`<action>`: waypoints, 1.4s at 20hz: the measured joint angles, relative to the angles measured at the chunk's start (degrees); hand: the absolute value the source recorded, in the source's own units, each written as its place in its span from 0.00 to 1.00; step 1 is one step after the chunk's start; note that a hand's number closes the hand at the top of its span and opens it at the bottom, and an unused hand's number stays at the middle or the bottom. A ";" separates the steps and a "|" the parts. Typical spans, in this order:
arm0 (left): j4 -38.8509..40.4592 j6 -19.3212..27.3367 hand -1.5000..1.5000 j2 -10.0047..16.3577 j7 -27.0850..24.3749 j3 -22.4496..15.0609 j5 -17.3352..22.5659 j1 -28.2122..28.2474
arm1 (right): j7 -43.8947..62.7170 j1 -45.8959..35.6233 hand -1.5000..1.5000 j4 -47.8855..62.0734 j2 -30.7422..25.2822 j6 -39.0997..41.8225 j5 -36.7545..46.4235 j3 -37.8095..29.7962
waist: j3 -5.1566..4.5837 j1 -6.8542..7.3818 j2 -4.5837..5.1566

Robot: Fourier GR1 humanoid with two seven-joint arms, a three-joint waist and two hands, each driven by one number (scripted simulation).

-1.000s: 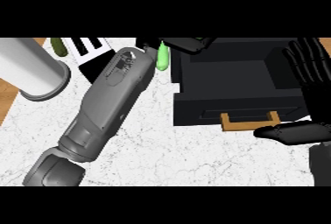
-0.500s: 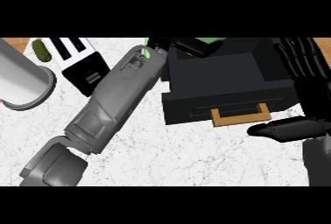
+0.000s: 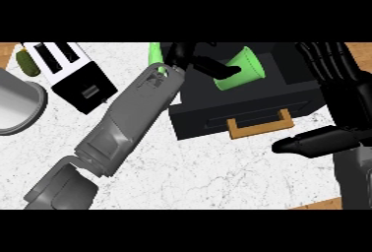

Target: Pick up the cup, place it into the drawer and close the drawer

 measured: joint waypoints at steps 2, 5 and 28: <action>-0.67 0.10 0.00 0.00 -1.09 -0.09 1.64 0.69 | -0.16 -0.46 0.00 0.29 0.30 1.30 -1.05 0.89 | -0.01 -0.69 0.22; -2.00 -0.33 0.00 0.00 -3.44 0.37 4.69 2.31 | 0.47 -1.59 1.00 0.70 1.04 4.00 -4.08 2.57 | -0.05 -1.23 0.41; -5.85 0.15 0.00 0.14 -17.61 5.20 19.20 5.01 | 0.45 5.51 0.00 6.15 -9.41 15.44 20.60 21.02 | -0.08 8.41 -1.89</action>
